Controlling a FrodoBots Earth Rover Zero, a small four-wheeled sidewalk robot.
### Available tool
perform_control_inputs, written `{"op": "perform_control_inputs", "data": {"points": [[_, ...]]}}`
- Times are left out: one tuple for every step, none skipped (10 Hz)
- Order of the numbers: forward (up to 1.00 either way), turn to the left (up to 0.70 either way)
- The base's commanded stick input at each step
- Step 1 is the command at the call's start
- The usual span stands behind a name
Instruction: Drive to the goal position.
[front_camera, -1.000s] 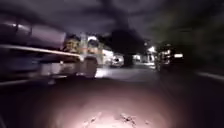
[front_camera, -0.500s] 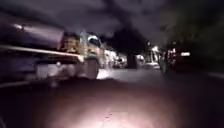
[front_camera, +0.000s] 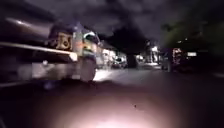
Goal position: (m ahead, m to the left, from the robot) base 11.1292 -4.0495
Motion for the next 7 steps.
{"op": "perform_control_inputs", "data": {"points": [[1.00, 0.00], [1.00, 0.00], [1.00, 0.00], [1.00, 0.00], [1.00, 0.00], [1.00, 0.00], [1.00, 0.00]]}}
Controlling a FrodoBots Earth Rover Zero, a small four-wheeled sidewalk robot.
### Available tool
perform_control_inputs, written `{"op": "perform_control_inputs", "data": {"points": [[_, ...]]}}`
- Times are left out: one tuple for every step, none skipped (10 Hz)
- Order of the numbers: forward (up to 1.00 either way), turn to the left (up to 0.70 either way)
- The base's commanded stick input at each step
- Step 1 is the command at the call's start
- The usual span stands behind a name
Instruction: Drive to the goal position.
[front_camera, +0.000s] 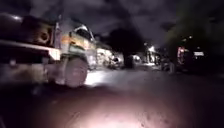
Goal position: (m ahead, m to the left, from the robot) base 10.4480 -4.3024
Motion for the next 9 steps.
{"op": "perform_control_inputs", "data": {"points": [[1.00, 0.00], [1.00, 0.00], [1.00, 0.00], [1.00, 0.00], [1.00, 0.00], [1.00, 0.00], [1.00, 0.00], [1.00, 0.00], [1.00, 0.00]]}}
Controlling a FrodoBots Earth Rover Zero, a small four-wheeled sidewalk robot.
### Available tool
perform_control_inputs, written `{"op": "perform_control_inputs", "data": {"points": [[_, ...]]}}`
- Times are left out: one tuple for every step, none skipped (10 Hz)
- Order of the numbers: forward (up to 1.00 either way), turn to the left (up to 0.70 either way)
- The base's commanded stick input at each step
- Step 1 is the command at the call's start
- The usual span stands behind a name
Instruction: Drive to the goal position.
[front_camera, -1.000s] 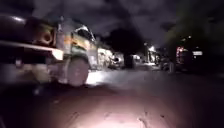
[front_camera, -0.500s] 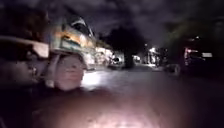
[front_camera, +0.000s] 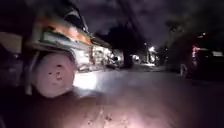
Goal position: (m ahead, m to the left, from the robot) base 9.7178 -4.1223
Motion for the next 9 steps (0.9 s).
{"op": "perform_control_inputs", "data": {"points": [[1.00, -0.20], [1.00, -0.11], [1.00, 0.00], [1.00, 0.00], [1.00, 0.00], [1.00, 0.00], [1.00, 0.00], [1.00, 0.00], [1.00, 0.00]]}}
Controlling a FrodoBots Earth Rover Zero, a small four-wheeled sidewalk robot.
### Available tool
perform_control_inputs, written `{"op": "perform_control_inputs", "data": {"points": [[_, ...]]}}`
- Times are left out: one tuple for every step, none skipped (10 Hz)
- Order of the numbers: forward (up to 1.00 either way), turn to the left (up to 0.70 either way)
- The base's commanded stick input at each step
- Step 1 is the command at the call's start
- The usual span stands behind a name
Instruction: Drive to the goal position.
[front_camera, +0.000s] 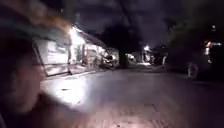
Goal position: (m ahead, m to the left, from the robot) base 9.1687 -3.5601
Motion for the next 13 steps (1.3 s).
{"op": "perform_control_inputs", "data": {"points": [[1.00, 0.00], [1.00, 0.00], [1.00, 0.00], [1.00, 0.00], [1.00, 0.00], [1.00, 0.00], [1.00, 0.00], [1.00, 0.00], [1.00, 0.00], [1.00, 0.00], [1.00, 0.00], [1.00, 0.00], [1.00, 0.00]]}}
